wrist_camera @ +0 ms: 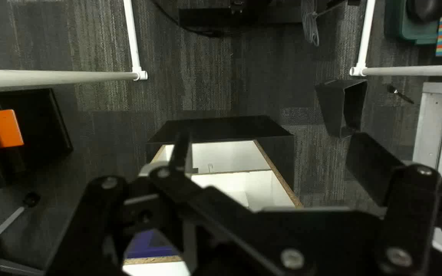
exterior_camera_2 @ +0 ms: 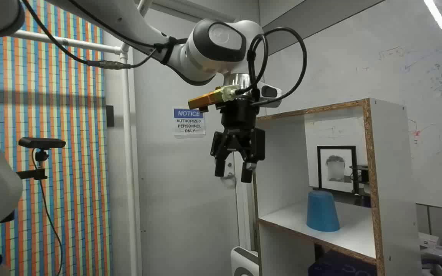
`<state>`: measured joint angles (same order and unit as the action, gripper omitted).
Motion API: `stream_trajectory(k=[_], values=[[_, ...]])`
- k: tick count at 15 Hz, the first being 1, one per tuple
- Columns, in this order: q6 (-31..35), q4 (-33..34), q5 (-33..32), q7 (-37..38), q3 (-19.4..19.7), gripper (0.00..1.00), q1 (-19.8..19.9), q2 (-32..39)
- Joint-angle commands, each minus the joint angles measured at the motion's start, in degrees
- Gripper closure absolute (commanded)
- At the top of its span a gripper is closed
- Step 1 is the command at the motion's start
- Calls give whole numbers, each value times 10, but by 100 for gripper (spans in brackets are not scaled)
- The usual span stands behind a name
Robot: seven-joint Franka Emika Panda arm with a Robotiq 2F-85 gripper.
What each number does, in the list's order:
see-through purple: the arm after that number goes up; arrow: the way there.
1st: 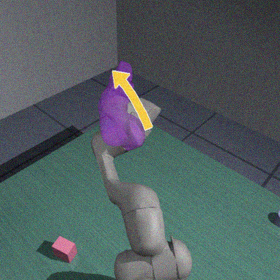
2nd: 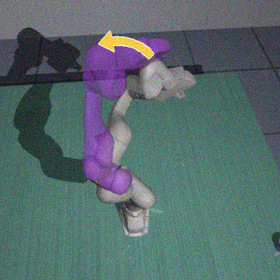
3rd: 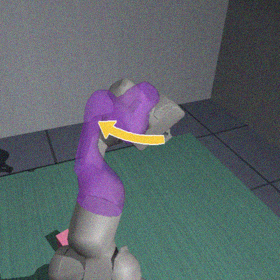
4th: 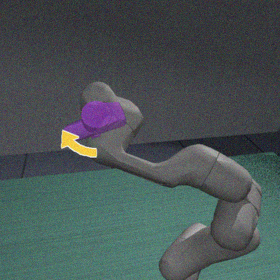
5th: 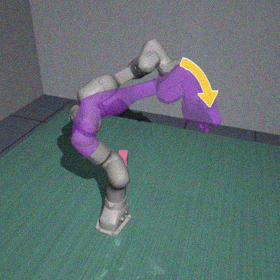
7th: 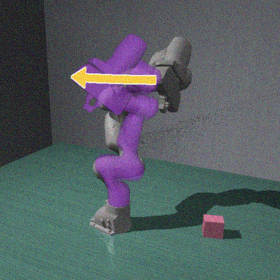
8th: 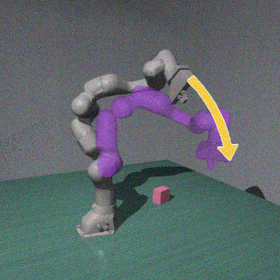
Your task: Put the blue cup on top of the shelf
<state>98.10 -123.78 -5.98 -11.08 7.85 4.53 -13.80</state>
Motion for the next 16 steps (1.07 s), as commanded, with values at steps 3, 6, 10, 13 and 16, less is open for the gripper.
stream_trajectory(k=[3, 6, 10, 13, 16], values=[[-1, 5, 1, 0, -2, 0, 3, -1], [35, -8, -8, -26, -3, 0, -1, -11], [145, -26, 10, -77, 13, 0, 0, 45], [191, -33, 35, -123, 22, 0, 6, 97], [217, -14, 52, -169, 32, 0, 23, 146]])
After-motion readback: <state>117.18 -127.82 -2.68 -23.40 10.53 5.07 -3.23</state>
